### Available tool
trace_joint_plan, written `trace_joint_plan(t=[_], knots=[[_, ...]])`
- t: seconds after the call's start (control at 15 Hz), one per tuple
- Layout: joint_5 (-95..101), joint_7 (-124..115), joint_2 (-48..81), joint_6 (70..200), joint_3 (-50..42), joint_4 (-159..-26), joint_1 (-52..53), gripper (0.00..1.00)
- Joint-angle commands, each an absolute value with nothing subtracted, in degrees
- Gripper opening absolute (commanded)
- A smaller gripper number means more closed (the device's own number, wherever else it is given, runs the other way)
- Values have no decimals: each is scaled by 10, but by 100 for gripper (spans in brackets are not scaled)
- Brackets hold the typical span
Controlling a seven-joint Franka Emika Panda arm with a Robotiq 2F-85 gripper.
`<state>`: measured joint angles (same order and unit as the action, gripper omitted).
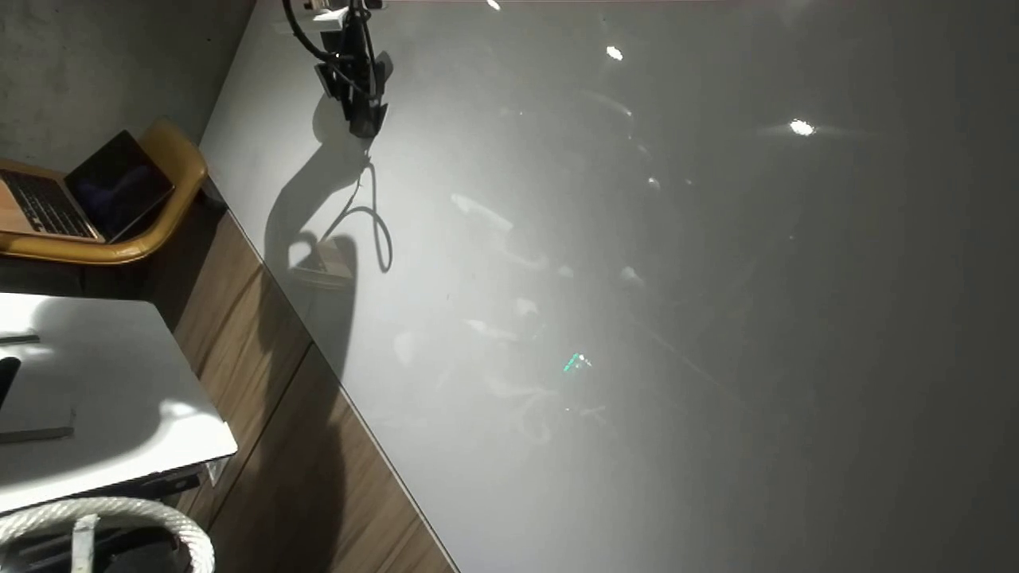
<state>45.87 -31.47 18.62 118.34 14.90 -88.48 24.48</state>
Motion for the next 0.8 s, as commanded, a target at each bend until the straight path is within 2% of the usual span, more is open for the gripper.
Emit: trace_joint_plan(t=[0.0, 0.4, 0.73], knots=[[465, -273, 163, 1199, 111, -894, 214, 28], [456, -272, 86, 1209, 86, -982, 162, 28], [457, -292, 95, 1227, 97, -1010, 151, 28]])
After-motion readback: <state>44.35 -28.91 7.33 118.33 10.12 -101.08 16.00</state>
